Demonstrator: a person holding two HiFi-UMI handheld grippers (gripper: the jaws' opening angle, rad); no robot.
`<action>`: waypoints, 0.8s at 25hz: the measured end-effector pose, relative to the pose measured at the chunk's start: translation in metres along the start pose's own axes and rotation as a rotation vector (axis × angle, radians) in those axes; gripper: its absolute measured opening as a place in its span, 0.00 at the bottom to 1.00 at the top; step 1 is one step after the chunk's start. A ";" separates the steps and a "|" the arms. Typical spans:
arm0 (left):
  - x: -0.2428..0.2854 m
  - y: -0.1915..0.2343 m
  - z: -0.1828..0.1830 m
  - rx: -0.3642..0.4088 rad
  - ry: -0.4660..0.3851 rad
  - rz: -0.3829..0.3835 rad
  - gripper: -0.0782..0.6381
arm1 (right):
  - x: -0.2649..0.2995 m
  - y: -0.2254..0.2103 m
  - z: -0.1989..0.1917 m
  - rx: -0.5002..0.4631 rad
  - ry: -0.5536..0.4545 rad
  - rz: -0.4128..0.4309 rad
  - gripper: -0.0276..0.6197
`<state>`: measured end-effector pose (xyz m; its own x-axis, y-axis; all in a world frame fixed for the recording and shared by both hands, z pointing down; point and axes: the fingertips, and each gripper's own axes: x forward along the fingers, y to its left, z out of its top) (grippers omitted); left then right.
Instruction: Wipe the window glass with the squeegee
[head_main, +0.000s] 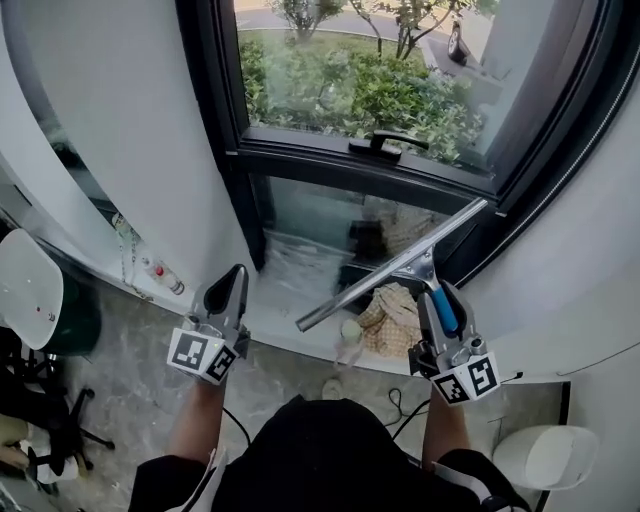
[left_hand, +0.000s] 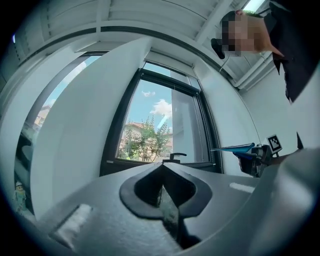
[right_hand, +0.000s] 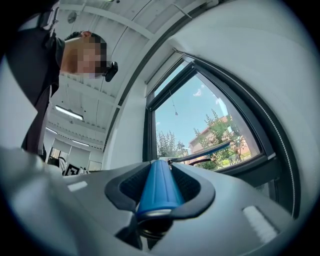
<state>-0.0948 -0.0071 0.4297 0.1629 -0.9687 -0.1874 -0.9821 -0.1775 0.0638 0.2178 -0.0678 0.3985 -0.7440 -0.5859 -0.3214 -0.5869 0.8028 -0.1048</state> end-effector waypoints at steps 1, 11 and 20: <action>0.010 -0.001 0.000 0.003 -0.005 -0.004 0.11 | 0.004 -0.006 0.002 -0.009 -0.005 0.003 0.25; 0.083 -0.005 -0.008 0.004 -0.023 -0.036 0.11 | 0.028 -0.053 0.027 -0.096 -0.057 -0.022 0.25; 0.148 0.006 0.005 -0.022 -0.058 -0.170 0.11 | 0.067 -0.070 0.048 -0.172 -0.114 -0.111 0.25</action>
<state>-0.0769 -0.1504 0.3977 0.3202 -0.9127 -0.2539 -0.9383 -0.3425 0.0477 0.2244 -0.1579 0.3390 -0.6368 -0.6451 -0.4223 -0.7159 0.6981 0.0131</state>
